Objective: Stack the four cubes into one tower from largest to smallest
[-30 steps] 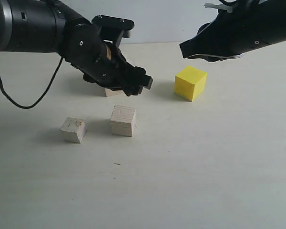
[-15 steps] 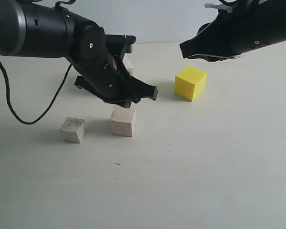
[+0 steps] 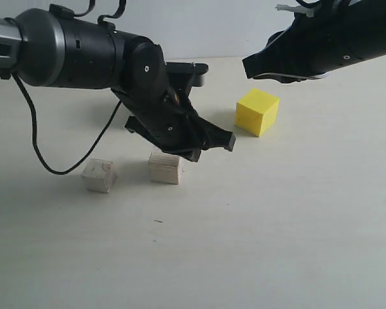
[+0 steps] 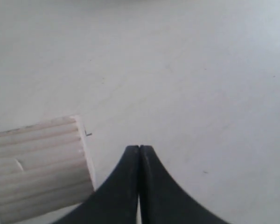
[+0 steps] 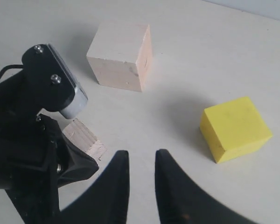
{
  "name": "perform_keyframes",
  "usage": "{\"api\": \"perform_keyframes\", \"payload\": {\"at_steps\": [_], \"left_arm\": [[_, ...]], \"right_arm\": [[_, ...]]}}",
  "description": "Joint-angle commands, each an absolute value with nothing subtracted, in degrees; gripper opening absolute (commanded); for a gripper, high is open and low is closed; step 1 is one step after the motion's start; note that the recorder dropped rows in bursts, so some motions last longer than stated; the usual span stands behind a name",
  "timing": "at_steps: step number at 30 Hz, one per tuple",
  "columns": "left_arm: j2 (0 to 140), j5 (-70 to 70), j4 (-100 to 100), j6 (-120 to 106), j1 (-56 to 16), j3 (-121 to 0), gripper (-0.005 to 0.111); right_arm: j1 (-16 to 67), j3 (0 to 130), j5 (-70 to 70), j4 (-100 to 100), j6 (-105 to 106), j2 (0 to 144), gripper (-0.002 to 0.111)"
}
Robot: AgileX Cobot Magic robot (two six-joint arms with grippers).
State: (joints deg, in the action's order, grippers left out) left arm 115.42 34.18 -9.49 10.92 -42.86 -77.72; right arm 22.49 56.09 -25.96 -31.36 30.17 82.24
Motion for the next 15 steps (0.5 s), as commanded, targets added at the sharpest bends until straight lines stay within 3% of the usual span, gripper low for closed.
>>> {"api": "perform_keyframes", "payload": {"at_steps": [1, 15], "left_arm": [[118.0, 34.7, -10.1, 10.5, -43.0, -78.2, 0.000], [118.6, 34.6, -5.4, 12.9, -36.4, -77.6, 0.000]], "right_arm": [[22.4, 56.4, -26.3, -31.0, 30.0, 81.9, 0.022], [22.4, 56.4, -26.8, -30.9, 30.0, 81.9, 0.022]]}}
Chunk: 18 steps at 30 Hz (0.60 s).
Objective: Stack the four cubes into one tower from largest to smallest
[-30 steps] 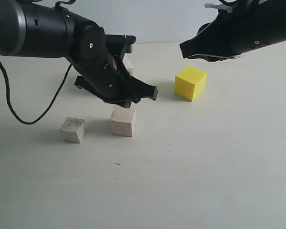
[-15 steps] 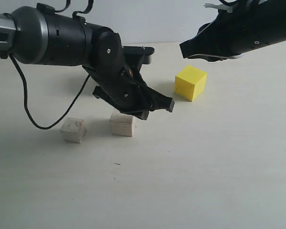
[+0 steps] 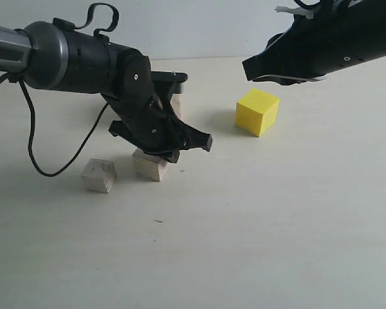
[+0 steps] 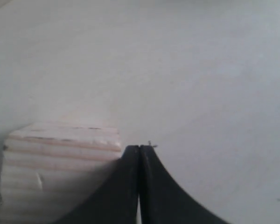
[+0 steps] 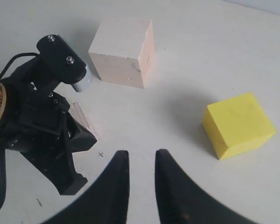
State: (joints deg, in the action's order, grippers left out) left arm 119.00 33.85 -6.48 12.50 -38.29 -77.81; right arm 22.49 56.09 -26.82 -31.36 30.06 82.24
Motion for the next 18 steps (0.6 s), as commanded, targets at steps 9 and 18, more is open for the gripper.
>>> {"api": "perform_keyframes", "payload": {"at_steps": [9, 18], "left_arm": [[118.6, 37.1, 2.7, 18.5, -32.9, -75.6, 0.000], [112.7, 38.7, 5.4, 21.6, -31.4, -76.0, 0.000]], "right_arm": [[22.4, 56.4, -26.8, -30.9, 30.0, 81.9, 0.022], [22.4, 56.4, -26.7, -30.7, 30.0, 81.9, 0.022]]}}
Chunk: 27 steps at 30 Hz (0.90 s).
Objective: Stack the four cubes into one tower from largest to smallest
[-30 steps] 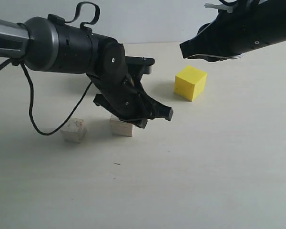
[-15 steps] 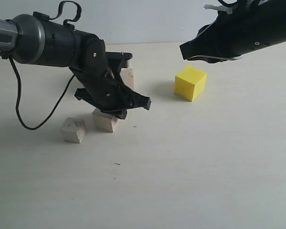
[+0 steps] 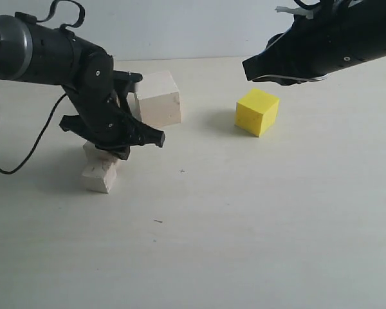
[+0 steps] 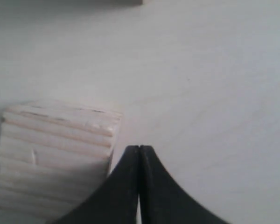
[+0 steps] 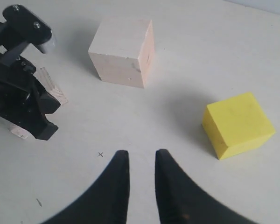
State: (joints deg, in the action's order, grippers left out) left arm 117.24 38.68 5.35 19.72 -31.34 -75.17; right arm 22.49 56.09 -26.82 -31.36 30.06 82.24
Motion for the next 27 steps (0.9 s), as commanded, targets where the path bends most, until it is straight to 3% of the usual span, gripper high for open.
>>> {"api": "perform_keyframes", "payload": {"at_steps": [1, 2, 3, 7, 10, 14, 16, 19, 23, 24, 27], "left_arm": [[110.4, 38.8, 5.4, 22.1, -30.7, -77.2, 0.001], [109.2, 39.0, 5.3, 22.6, -30.4, -78.2, 0.004], [107.5, 40.5, 5.1, 23.0, -30.3, -81.0, 0.014], [108.2, 42.5, 5.6, 22.8, -29.9, -93.7, 0.077], [111.4, 43.3, 5.7, 22.1, -28.9, -97.6, 0.068], [116.1, 39.5, 6.0, 17.9, -27.7, -101.3, 0.067], [119.3, 37.4, 5.9, 17.8, -26.2, -104.2, 0.059], [124.6, 34.8, 5.9, 16.9, -24.3, -109.3, 0.031], [130.4, 34.8, 4.9, 16.6, -23.6, -115.5, 0.013], [132.0, 35.7, 4.0, 16.6, -23.6, -117.5, 0.004], [134.2, 38.0, 3.9, 16.1, -23.6, -120.7, 0.000]], "right_arm": [[22.4, 56.4, -26.7, -30.7, 30.0, 81.9, 0.022], [22.4, 56.4, -26.7, -30.7, 30.0, 81.9, 0.022], [22.4, 56.4, -26.7, -30.7, 30.0, 81.9, 0.022], [22.4, 56.4, -27.0, -30.8, 30.0, 81.9, 0.022], [22.4, 56.4, -28.2, -30.8, 30.0, 81.9, 0.022], [22.4, 56.4, -29.8, -30.8, 30.0, 81.9, 0.022], [22.4, 56.4, -31.1, -30.3, 30.0, 81.9, 0.022], [22.4, 56.4, -32.2, -29.5, 30.0, 81.9, 0.022], [22.4, 56.4, -32.2, -29.5, 30.0, 81.9, 0.022], [22.4, 56.4, -32.2, -29.5, 30.0, 81.9, 0.022], [22.4, 56.4, -32.2, -29.5, 30.0, 81.9, 0.022]]}}
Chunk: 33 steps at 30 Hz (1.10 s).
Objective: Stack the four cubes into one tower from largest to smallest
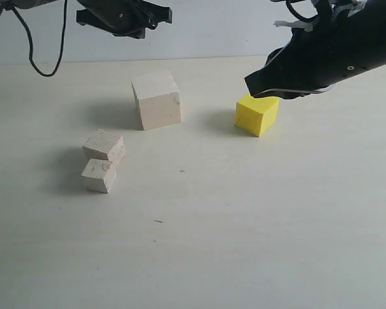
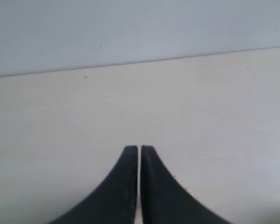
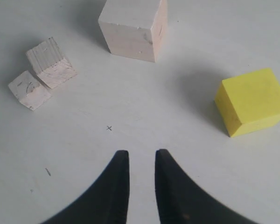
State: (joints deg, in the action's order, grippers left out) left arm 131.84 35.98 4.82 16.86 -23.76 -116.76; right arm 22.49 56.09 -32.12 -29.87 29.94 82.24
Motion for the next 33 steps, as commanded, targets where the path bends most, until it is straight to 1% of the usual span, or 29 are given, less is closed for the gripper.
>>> {"api": "perform_keyframes", "payload": {"at_steps": [1, 5, 8, 14, 19, 28, 33], "left_arm": [[134.9, 38.9, 3.9, 15.8, -23.6, -121.8, 0.000], [138.3, 44.5, 3.8, 15.3, -23.5, -126.8, 0.000], [139.7, 47.3, 3.7, 15.2, -23.4, -128.3, 0.000], [140.4, 46.5, -0.8, 8.9, -23.4, -128.2, 0.000], [141.0, 45.5, -2.0, 8.1, -23.4, -128.2, 0.000], [143.7, 50.5, -2.3, 6.4, -23.3, -128.2, 0.000], [143.8, 50.9, -4.7, 2.9, -23.3, -128.2, 0.000]], "right_arm": [[22.4, 56.4, -32.2, -29.5, 30.0, 81.9, 0.022], [22.4, 56.4, -32.2, -29.3, 30.0, 81.9, 0.022], [22.4, 56.4, -32.2, -29.3, 30.0, 81.9, 0.022], [22.4, 56.4, -32.0, -29.3, 30.0, 82.0, 0.022], [22.4, 56.4, -32.0, -29.3, 30.0, 82.0, 0.022], [22.4, 56.4, -32.1, -29.3, 30.0, 82.0, 0.022], [22.4, 56.4, -32.0, -29.3, 30.0, 82.0, 0.022]]}}
